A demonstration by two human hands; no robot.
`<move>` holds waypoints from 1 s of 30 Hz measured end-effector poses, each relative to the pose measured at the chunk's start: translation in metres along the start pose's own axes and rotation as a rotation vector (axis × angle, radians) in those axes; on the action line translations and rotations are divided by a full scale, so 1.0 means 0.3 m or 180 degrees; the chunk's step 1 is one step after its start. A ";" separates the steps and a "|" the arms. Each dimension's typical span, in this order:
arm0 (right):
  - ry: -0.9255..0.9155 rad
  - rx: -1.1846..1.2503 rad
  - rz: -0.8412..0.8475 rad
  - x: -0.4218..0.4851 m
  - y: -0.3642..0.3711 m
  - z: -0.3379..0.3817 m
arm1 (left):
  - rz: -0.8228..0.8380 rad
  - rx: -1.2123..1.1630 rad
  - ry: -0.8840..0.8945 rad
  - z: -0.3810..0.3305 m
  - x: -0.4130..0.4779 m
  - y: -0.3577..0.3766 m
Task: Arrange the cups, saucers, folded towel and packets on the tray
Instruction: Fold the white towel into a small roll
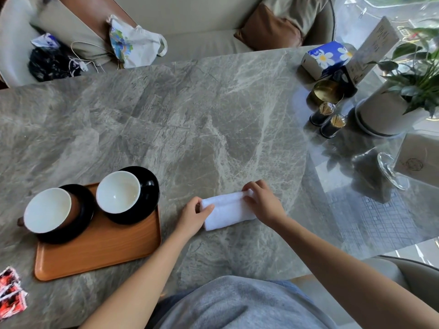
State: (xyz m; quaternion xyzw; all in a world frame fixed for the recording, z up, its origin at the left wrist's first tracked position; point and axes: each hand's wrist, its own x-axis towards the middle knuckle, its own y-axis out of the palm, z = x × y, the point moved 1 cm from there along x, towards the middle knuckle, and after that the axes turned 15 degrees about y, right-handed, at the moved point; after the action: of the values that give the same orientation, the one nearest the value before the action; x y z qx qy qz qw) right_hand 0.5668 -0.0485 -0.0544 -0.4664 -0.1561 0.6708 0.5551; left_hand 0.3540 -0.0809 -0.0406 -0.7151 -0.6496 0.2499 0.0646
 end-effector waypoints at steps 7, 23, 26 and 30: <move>0.0369 0.0162 0.0082 0.008 0.012 0.000 | -0.0177 -0.0243 -0.0100 -0.007 0.002 0.011; 0.1862 0.2902 0.2738 -0.075 -0.026 0.064 | 0.0348 -0.2217 0.0198 -0.217 -0.061 -0.131; 0.1766 0.2982 0.2739 -0.097 0.009 0.115 | 0.0396 -0.2223 0.0084 -0.169 -0.109 -0.210; 0.1414 0.2909 0.2398 -0.121 0.079 0.212 | 0.0027 -0.2156 -0.0187 -0.044 -0.179 -0.331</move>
State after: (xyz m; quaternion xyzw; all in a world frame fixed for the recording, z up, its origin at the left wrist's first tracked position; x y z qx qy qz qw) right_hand 0.4998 -0.0692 -0.0223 -0.3333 0.4400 0.7063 0.4432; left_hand 0.2690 -0.1149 0.0270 -0.6911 -0.6944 0.0407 -0.1964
